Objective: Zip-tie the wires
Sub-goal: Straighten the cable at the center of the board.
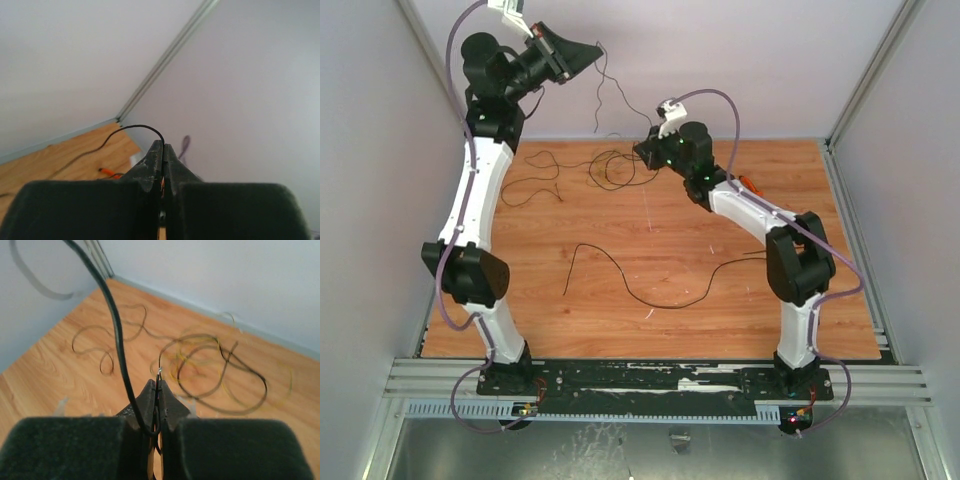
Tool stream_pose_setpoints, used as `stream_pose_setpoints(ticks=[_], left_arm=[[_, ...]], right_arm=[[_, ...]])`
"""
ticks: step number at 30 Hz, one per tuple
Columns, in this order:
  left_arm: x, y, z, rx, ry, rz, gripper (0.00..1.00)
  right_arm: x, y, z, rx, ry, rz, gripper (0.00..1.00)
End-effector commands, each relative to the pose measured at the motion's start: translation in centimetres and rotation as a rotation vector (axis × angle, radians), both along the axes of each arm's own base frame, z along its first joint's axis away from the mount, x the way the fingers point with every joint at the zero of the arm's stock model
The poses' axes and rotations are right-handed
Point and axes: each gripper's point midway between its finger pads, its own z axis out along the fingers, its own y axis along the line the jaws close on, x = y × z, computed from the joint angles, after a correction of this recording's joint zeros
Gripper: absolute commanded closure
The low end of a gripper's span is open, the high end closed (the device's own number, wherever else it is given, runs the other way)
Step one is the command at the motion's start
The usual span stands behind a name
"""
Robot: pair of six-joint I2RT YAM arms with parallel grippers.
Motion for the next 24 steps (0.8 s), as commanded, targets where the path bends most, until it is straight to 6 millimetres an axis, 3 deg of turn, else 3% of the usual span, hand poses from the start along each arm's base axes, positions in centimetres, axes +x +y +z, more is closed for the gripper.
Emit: stream_pose_setpoints(ticks=[1,4,8,9,13,17,21,24], left_arm=[[-0.9,2.6,-1.0,0.096,-0.021,0.210,1.00],[-1.2,5.0,-4.7,0.125,0.036,0.367,1.00],[-3.8,8.0,-9.0,0.102,0.090,0.530,1.00],[-4.4,8.7,-11.3,0.112,0.124,0.562,1.00],[-7.7,10.8,-15.1,0.140,0.167,0.663,1.00],[-11.2,12.0,-18.6,0.164,0.228,0.700,1.00],[-13.7,13.0,-21.5,0.157,0.274,0.739,1.00],[-14.5,12.8,-24.4,0.169,0.328,0.727,0.99]], right_arm=[[-3.5,-2.8,1.5,-0.088,0.061,-0.023,1.00],[-6.9,-3.7,1.1,-0.145,0.144,0.022,1.00],[-10.8,-5.9,0.1,-0.215,0.251,0.017,1.00],[-11.7,-6.5,-0.6,-0.238,0.281,0.012,1.00],[-15.7,-8.0,-3.7,-0.332,0.393,0.041,1.00],[-19.3,-8.2,-7.1,-0.406,0.486,0.070,1.00],[-21.4,-8.5,-9.9,-0.426,0.551,0.037,1.00],[-21.6,-9.6,-11.1,-0.427,0.583,-0.047,1.00]])
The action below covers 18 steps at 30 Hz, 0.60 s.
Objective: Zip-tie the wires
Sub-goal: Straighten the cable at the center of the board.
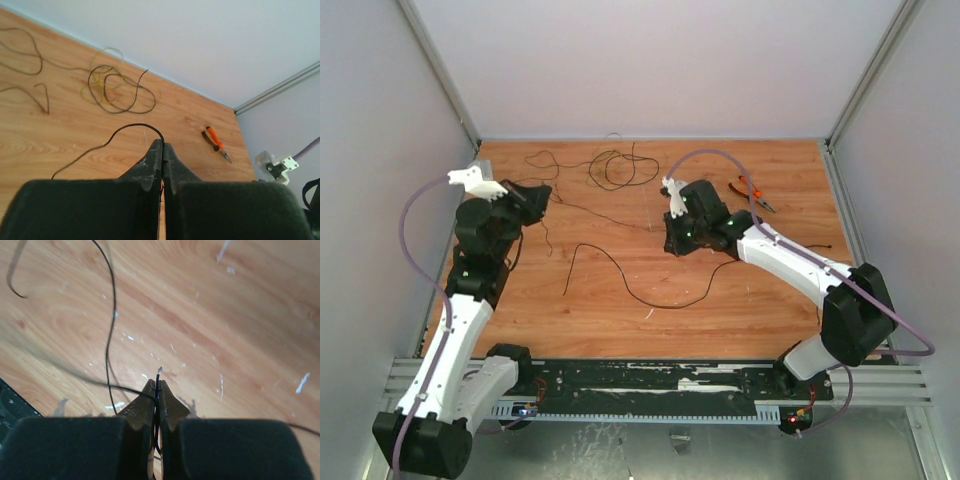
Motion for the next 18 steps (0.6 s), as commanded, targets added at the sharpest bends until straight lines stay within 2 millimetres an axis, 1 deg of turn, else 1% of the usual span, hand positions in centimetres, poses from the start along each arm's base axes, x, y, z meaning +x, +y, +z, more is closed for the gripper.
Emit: stream_pose_setpoints(ticks=[1,3,6,9,11,12,15,17,18], left_arm=[[-0.7,0.5,-3.8,-0.005,0.071,0.032,0.98],[-1.0,0.0,-6.2,-0.016,0.124,0.011,0.96],[-1.4,-0.5,-9.4,-0.023,0.186,-0.002,0.94],[-1.6,-0.6,-11.5,-0.036,0.213,-0.003,0.92],[-1.5,-0.9,-12.2,-0.037,0.225,-0.008,0.89],[-1.4,-1.0,-12.4,-0.035,0.231,-0.012,0.86],[-1.3,-1.4,-12.9,-0.024,0.242,-0.033,0.75],[-1.3,-1.2,-13.1,-0.006,0.245,-0.025,0.64],[-1.3,-1.0,-13.3,0.003,0.250,-0.017,0.56]], right_arm=[[-0.1,-2.2,0.1,-0.032,-0.011,-0.155,1.00],[-0.1,-3.4,0.5,-0.040,-0.036,-0.216,1.00],[-0.3,-4.2,0.9,-0.048,-0.054,-0.240,1.00],[-0.9,-4.6,0.7,-0.065,-0.040,-0.230,1.00],[-1.2,-5.0,0.3,-0.081,-0.031,-0.234,1.00],[-1.2,-5.4,0.1,-0.092,-0.032,-0.251,1.00],[-1.0,-7.4,-0.1,-0.150,-0.048,-0.346,1.00],[-1.0,-8.6,-0.1,-0.193,-0.056,-0.389,1.00],[-1.1,-9.0,-0.1,-0.205,-0.055,-0.399,1.00]])
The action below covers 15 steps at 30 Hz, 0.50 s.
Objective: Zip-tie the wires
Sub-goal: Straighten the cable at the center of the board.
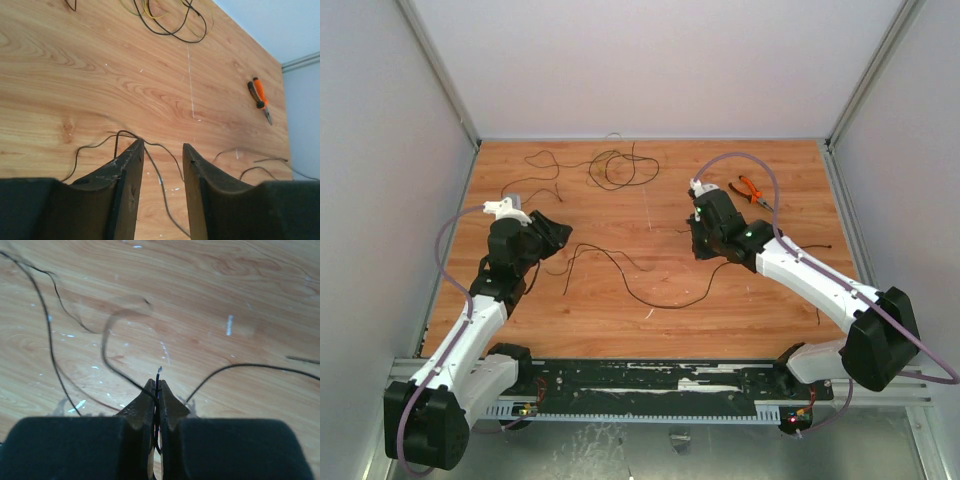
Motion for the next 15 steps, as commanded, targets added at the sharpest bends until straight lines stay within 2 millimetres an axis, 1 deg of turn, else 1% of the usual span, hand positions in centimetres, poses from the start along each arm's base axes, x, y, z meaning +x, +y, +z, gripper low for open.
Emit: stream_pose_setpoints(ticks=[1,2,4,8,12,15], left_arm=[[0.6,0.0,1.2,0.023,-0.055,0.000,0.49],[0.5,0.1,1.3,0.028,-0.055,0.003,0.44],[0.5,0.3,1.2,0.035,-0.049,0.010,0.37],[0.6,0.8,0.7,0.058,-0.033,0.028,0.29],[0.8,1.2,-0.7,0.109,0.015,0.033,0.26],[0.9,1.3,-1.3,0.127,0.040,0.027,0.25]], right_arm=[[-0.1,-2.9,0.3,-0.078,-0.021,-0.119,1.00],[-0.2,-2.9,0.4,-0.073,-0.022,-0.118,1.00],[-0.4,-3.0,0.3,-0.072,-0.022,-0.119,1.00],[-0.8,-3.6,-0.6,-0.101,-0.005,-0.126,1.00],[-1.6,-4.6,-1.7,-0.134,0.021,-0.142,1.00],[-2.3,-5.9,-2.8,-0.186,0.050,-0.177,1.00]])
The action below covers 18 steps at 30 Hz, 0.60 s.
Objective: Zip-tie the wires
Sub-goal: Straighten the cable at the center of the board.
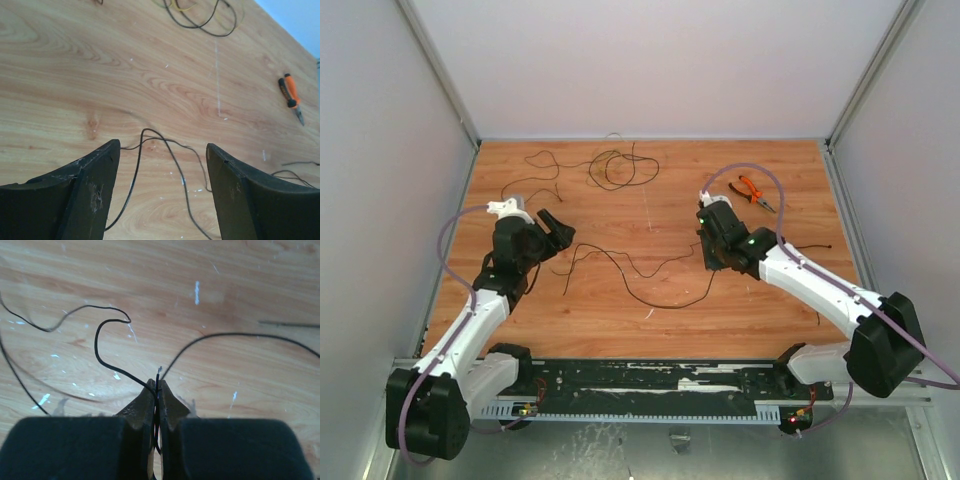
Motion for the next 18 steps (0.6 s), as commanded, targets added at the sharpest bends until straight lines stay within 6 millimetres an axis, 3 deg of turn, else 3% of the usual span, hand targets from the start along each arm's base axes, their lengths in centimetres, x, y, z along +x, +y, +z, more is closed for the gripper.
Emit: stream_pose_setpoints(ticks=[1,8,15,18], left_arm=[[0.7,0.3,0.3,0.050,0.002,0.000,0.25],[0.8,0.3,0.5,0.057,-0.003,-0.002,0.24],[0.8,-0.3,1.1,0.022,-0.015,-0.019,0.20],[1.1,-0.7,1.5,0.025,-0.016,-0.047,0.20]], right_arm=[[-1.3,-2.6,-1.2,-0.082,0.033,-0.079,1.00],[-1.9,-3.1,-1.7,-0.094,0.062,-0.115,1.00],[-3.1,-7.2,-4.9,-0.165,0.128,-0.343,1.00],[-2.9,-8.3,-5.3,-0.158,0.114,-0.406,1.00]])
